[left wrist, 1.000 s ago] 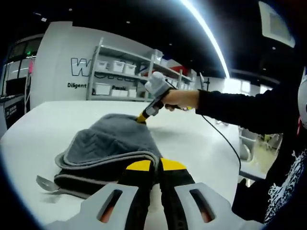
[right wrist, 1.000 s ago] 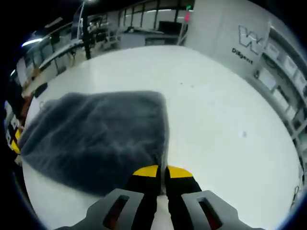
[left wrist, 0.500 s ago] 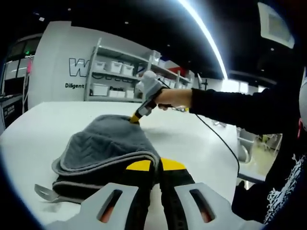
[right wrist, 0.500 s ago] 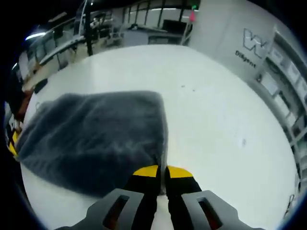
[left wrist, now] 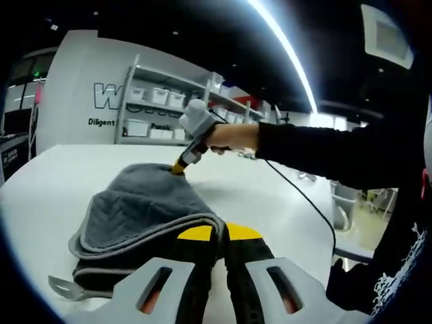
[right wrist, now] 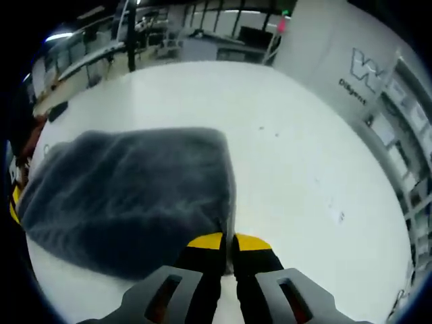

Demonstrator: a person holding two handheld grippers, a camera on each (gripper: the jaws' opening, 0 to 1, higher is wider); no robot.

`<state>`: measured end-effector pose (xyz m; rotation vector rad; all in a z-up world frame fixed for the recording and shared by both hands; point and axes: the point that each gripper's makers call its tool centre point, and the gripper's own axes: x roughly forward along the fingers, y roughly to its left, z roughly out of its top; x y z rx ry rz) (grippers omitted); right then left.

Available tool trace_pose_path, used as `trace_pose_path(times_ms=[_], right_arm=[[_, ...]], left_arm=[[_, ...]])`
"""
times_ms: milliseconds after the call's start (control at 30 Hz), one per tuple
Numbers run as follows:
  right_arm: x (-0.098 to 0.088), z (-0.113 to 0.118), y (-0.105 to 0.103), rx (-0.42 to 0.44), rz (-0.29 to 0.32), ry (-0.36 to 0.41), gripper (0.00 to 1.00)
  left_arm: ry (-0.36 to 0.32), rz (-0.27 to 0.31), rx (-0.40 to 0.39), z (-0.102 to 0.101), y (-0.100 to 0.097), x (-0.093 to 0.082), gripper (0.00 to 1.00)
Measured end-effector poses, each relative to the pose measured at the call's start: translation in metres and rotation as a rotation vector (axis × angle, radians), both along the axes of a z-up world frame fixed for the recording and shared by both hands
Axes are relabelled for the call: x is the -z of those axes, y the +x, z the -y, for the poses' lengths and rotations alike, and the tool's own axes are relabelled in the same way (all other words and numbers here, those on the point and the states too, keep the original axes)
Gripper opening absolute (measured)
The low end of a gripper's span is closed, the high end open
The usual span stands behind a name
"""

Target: Open the folded towel by lifting each exposed corner and separating the folded layers until the towel lies flat within the target outline without major curled edges

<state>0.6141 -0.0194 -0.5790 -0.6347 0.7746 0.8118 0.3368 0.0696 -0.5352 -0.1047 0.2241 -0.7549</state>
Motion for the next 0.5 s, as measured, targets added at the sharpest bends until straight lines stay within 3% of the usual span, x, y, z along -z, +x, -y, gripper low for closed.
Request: trace_pose_path(times_ms=[167, 200, 500], right_arm=[[0.003, -0.003, 0.002, -0.027, -0.019, -0.014, 0.01], [0.003, -0.006, 0.002, -0.085, -0.009, -0.029, 0.01], [0.005, -0.009, 0.003, -0.109, -0.055, -0.044, 0.01]], left_arm=[[-0.004, 0.004, 0.008, 0.007, -0.001, 0.000, 0.04], [-0.003, 0.007, 0.008, 0.009, -0.001, 0.000, 0.04], [0.018, 0.038, -0.004, 0.014, 0.001, -0.001, 0.04]])
